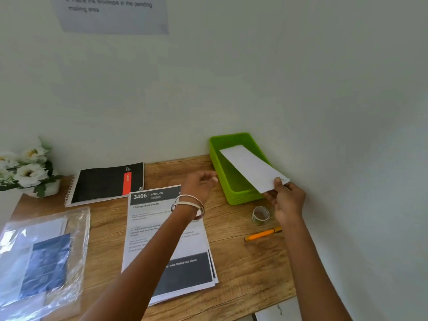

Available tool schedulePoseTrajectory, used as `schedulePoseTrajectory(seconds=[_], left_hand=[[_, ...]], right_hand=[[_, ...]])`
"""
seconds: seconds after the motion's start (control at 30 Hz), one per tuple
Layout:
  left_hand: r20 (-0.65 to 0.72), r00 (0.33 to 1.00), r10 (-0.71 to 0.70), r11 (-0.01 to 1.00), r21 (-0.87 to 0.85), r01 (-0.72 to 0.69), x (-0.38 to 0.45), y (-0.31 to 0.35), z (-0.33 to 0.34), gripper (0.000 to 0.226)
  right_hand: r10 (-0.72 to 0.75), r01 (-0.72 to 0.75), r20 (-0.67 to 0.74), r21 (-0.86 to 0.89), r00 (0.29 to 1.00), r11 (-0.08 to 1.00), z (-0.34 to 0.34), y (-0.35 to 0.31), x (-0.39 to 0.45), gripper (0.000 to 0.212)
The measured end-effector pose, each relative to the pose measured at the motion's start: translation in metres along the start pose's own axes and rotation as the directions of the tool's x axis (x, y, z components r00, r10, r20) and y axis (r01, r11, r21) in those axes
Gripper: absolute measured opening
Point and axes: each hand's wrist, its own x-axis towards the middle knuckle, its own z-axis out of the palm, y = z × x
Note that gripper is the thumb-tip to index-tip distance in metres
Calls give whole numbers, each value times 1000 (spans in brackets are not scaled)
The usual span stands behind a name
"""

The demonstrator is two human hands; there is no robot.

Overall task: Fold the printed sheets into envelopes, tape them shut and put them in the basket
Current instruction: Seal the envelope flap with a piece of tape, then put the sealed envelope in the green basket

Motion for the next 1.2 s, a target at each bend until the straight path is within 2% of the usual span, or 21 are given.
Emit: schedulePoseTrajectory(seconds=[0.07,0.17,0.27,0.37,0.5,0.57,0.67,0.73,0.83,0.9,1.03,1.13,1.2], left_hand=[[42,999,25,998,63,-27,-2,-8,10,14],[78,997,20,991,132,-30,-3,-19,17,14],[65,998,7,989,144,-17,-5,-27,20,12],[36,999,-9,988,155,3,-7,-33,20,11],[9,999,-37,987,155,36,-12,-40,11,10],[-12,998,-55,988,145,57,-16,-42,3,10],[-74,994,-77,988,126,86,-25,-49,-15,10],[-136,984,-113,987,102,127,-31,-57,-31,11],[-241,954,-176,976,87,202,-42,-72,-58,11],[-332,921,-205,962,107,253,-48,-82,-77,14],[-476,836,-274,901,177,396,-59,-99,-113,22],[-466,802,-374,793,288,537,-65,-117,-132,30],[-449,791,-416,750,323,577,-70,-125,-136,38]], right_hand=[[32,-32,36,-8,999,999,1,3,8,16],[52,-47,81,-56,995,997,-2,5,17,15],[63,-54,62,-134,996,989,-6,10,24,6],[63,-55,27,-224,998,973,-7,15,31,13],[15,-22,-25,-317,1000,948,-8,20,28,22],[-74,50,-54,-362,996,931,-8,22,20,31],[-254,220,-10,-465,967,857,-1,27,-3,35],[-303,311,99,-491,948,814,7,36,-24,35],[-198,354,335,-512,921,783,18,60,-52,33],[-103,355,421,-583,901,730,25,82,-63,27],[-45,347,401,-725,915,594,40,121,-69,10],[-10,323,361,-821,932,470,47,137,-73,29],[-19,355,376,-854,926,380,50,141,-79,36]])
